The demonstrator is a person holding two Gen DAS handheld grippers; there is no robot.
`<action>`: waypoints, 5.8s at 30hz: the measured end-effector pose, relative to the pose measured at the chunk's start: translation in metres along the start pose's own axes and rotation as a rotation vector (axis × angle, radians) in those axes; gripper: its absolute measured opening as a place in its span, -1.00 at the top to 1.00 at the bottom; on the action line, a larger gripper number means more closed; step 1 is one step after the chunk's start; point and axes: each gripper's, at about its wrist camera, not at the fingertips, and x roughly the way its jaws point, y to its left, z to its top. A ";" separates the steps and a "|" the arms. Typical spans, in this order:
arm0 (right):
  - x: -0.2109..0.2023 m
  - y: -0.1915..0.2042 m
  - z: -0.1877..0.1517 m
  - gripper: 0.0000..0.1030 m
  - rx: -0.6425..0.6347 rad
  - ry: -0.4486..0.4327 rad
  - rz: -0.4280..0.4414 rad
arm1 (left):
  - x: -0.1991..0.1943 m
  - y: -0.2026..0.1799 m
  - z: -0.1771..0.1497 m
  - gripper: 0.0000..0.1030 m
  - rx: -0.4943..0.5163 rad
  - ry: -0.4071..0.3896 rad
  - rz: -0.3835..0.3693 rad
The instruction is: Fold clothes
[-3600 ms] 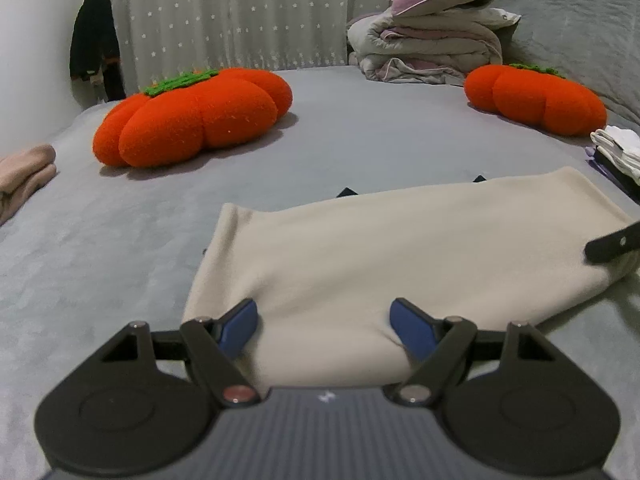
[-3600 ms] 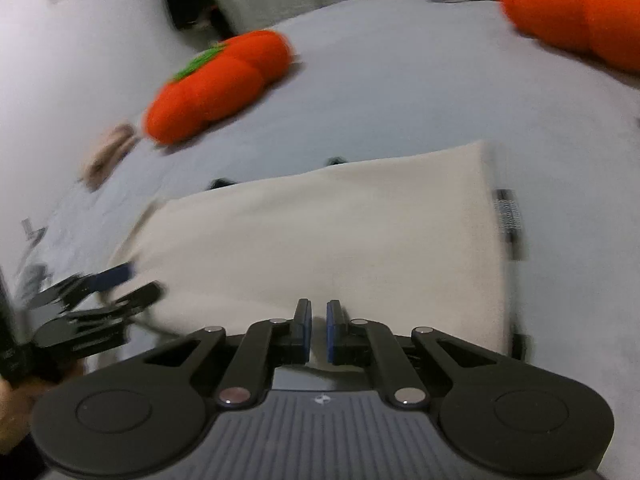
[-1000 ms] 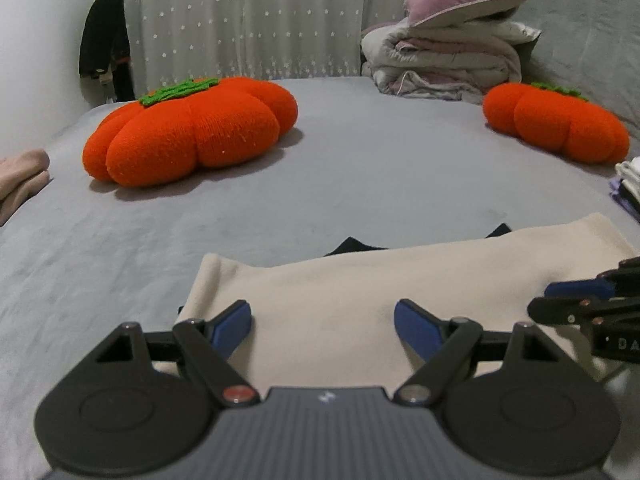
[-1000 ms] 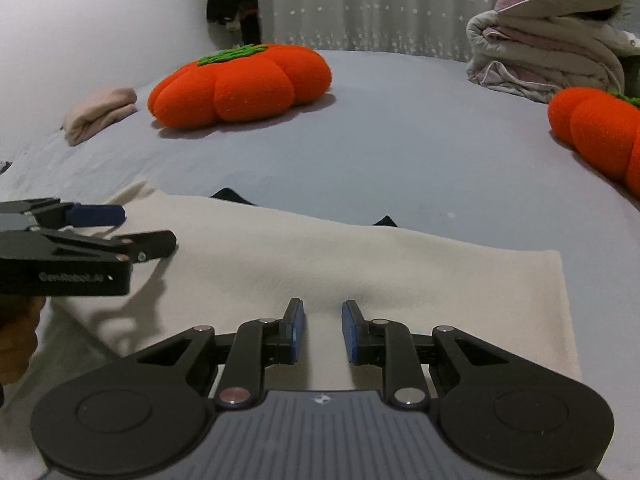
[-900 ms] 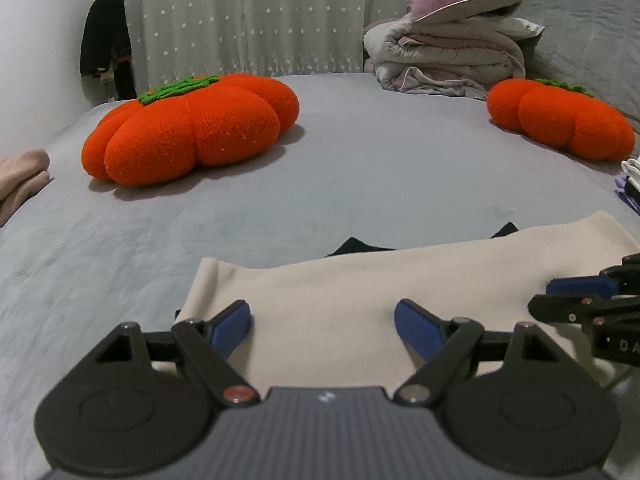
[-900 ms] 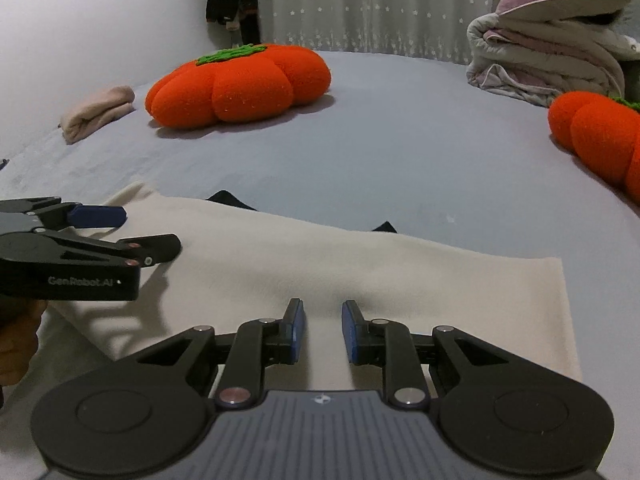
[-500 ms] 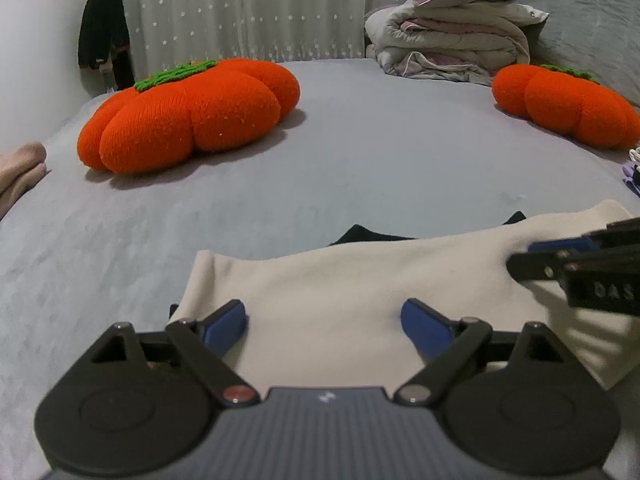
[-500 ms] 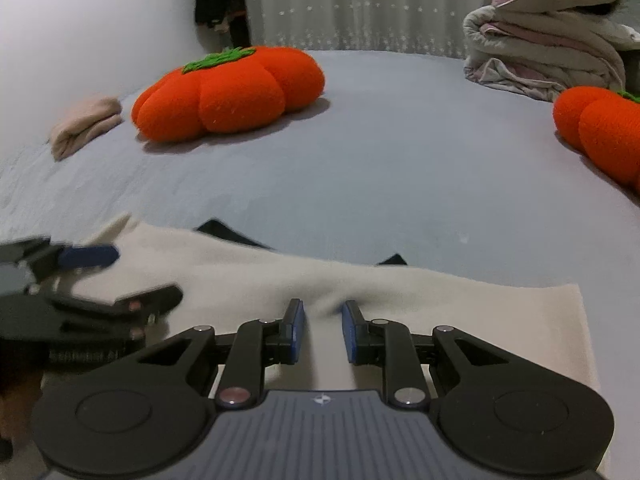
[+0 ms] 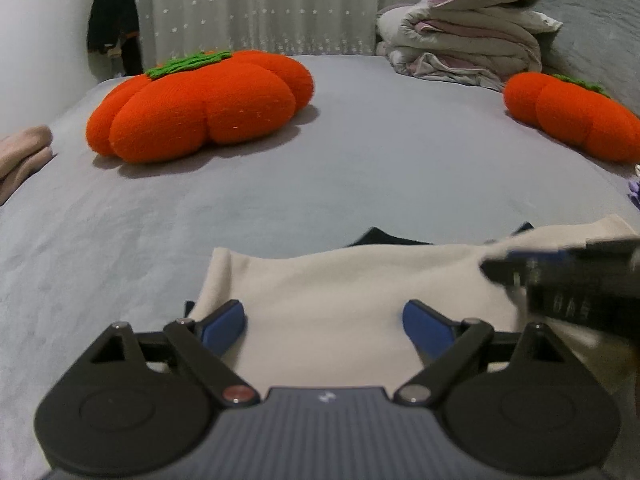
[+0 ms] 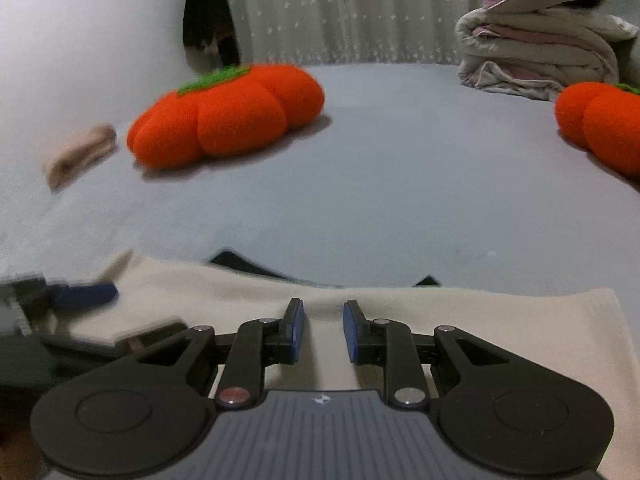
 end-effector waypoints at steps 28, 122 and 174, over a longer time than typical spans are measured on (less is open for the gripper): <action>-0.023 -0.062 -0.007 0.69 0.114 0.021 -0.147 | 0.010 0.074 0.008 -0.66 -0.192 0.052 0.089; -0.094 0.002 -0.058 0.54 -0.097 0.016 -0.104 | -0.034 0.024 -0.035 -0.55 0.048 0.025 -0.030; -0.112 -0.068 -0.055 0.41 0.044 0.150 -0.215 | -0.060 0.004 -0.032 -0.55 0.071 -0.007 0.018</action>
